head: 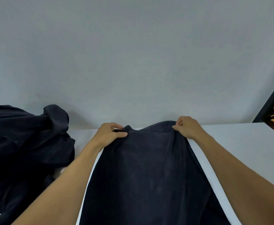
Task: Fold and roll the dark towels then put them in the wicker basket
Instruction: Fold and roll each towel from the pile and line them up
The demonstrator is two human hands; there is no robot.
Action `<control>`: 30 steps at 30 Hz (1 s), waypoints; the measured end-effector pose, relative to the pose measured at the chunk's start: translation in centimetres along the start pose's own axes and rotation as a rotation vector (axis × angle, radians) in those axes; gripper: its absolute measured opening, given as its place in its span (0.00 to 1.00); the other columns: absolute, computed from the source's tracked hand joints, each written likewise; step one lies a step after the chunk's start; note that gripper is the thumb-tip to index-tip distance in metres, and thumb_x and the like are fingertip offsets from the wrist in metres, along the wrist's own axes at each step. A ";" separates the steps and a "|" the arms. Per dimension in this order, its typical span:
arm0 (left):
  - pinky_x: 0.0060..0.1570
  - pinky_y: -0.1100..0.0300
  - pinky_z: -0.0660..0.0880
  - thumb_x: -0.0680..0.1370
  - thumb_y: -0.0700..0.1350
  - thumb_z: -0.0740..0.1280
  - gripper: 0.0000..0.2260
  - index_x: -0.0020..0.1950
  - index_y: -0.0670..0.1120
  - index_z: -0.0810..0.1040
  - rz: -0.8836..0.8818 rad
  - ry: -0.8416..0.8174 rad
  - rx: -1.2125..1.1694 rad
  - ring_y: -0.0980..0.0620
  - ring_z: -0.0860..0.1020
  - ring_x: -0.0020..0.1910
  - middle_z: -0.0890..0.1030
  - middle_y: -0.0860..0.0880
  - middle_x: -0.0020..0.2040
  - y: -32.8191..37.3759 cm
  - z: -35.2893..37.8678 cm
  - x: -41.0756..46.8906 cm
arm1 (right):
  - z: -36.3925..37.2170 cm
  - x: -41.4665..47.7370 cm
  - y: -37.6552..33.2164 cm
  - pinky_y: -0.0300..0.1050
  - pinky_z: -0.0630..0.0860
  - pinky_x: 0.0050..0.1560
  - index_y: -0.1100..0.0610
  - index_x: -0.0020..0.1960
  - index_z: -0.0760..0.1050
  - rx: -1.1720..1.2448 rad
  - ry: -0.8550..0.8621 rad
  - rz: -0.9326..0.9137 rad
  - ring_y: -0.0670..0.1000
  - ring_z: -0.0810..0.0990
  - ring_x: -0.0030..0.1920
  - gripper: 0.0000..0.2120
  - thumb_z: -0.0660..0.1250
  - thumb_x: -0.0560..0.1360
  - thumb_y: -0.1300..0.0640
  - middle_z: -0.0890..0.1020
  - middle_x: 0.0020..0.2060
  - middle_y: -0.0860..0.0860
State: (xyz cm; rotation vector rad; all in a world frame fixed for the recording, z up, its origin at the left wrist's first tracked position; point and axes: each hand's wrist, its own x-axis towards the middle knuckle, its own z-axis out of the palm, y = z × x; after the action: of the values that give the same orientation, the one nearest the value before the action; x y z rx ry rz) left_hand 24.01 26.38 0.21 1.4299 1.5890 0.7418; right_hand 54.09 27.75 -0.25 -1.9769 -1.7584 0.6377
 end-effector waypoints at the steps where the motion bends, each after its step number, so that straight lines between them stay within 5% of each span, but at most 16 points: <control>1: 0.44 0.63 0.75 0.73 0.45 0.74 0.09 0.51 0.45 0.83 0.003 0.012 0.023 0.53 0.82 0.48 0.84 0.50 0.48 0.0 -0.1 -0.1 | 0.0 0.0 -0.2 0.45 0.73 0.48 0.61 0.48 0.77 0.007 -0.015 -0.006 0.53 0.77 0.48 0.09 0.66 0.78 0.55 0.80 0.44 0.52; 6: 0.39 0.58 0.74 0.75 0.45 0.73 0.11 0.39 0.38 0.82 -0.054 0.203 -0.017 0.49 0.78 0.38 0.82 0.45 0.38 -0.6 -2.3 -0.6 | 0.1 -0.6 -0.7 0.45 0.74 0.47 0.60 0.47 0.78 0.210 0.162 -0.018 0.52 0.77 0.47 0.07 0.69 0.76 0.56 0.79 0.41 0.49; 10: 0.45 0.57 0.71 0.78 0.41 0.68 0.06 0.50 0.40 0.82 -0.024 0.478 0.095 0.45 0.79 0.48 0.82 0.45 0.47 -0.8 -4.3 -1.7 | -1.0 -1.4 -0.5 0.54 0.77 0.58 0.57 0.53 0.76 0.353 0.204 0.071 0.56 0.79 0.53 0.11 0.70 0.75 0.53 0.81 0.49 0.52; 12: 0.51 0.55 0.72 0.78 0.42 0.68 0.12 0.60 0.42 0.77 -0.006 0.528 0.210 0.45 0.77 0.50 0.79 0.44 0.53 -0.8 -4.9 -2.9 | -1.6 -2.5 -0.4 0.53 0.77 0.57 0.57 0.59 0.73 0.267 0.153 0.094 0.56 0.79 0.54 0.16 0.69 0.75 0.50 0.80 0.54 0.55; 14: 0.58 0.50 0.73 0.76 0.46 0.69 0.16 0.63 0.45 0.74 0.048 0.519 0.306 0.44 0.76 0.55 0.78 0.44 0.54 -1.2 -5.1 -5.1 | -2.4 -4.9 0.1 0.47 0.78 0.46 0.57 0.56 0.74 0.197 0.076 0.095 0.54 0.81 0.48 0.13 0.69 0.76 0.52 0.82 0.51 0.56; 17: 0.49 0.52 0.77 0.74 0.52 0.71 0.15 0.57 0.48 0.74 0.003 0.413 0.302 0.47 0.81 0.45 0.80 0.45 0.49 -3.3 -4.3 -10.3 | -3.3 -10.6 1.2 0.40 0.76 0.35 0.59 0.49 0.77 0.151 -0.188 0.126 0.50 0.81 0.37 0.09 0.69 0.76 0.54 0.84 0.42 0.55; 21: 0.34 0.58 0.74 0.76 0.53 0.71 0.12 0.48 0.45 0.78 -0.135 0.250 0.243 0.48 0.79 0.30 0.82 0.44 0.39 -6.4 -3.4 -17.4 | -3.1 -17.6 2.0 0.43 0.77 0.40 0.60 0.47 0.79 0.184 -0.284 0.072 0.49 0.80 0.36 0.11 0.69 0.77 0.51 0.82 0.39 0.54; 26: 0.29 0.62 0.70 0.74 0.55 0.73 0.13 0.43 0.45 0.80 -0.025 0.237 0.100 0.53 0.79 0.27 0.83 0.48 0.32 -8.7 -3.0 -25.0 | -2.3 -24.1 2.4 0.42 0.73 0.42 0.56 0.46 0.81 0.175 -0.203 0.018 0.50 0.78 0.42 0.10 0.71 0.74 0.48 0.82 0.43 0.53; 30: 0.28 0.67 0.70 0.70 0.50 0.78 0.13 0.46 0.46 0.78 -0.005 0.183 0.045 0.53 0.78 0.30 0.83 0.48 0.38 -10.2 -1.6 -28.9 | -2.2 -27.0 3.0 0.44 0.74 0.45 0.53 0.57 0.74 0.120 -0.211 0.111 0.52 0.80 0.50 0.20 0.77 0.69 0.53 0.79 0.52 0.53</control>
State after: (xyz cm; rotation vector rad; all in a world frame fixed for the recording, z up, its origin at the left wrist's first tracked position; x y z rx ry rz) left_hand 17.26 -3.49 -2.06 1.4233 1.7582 0.8595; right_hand 55.15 0.53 1.43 -1.9962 -1.6907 0.9978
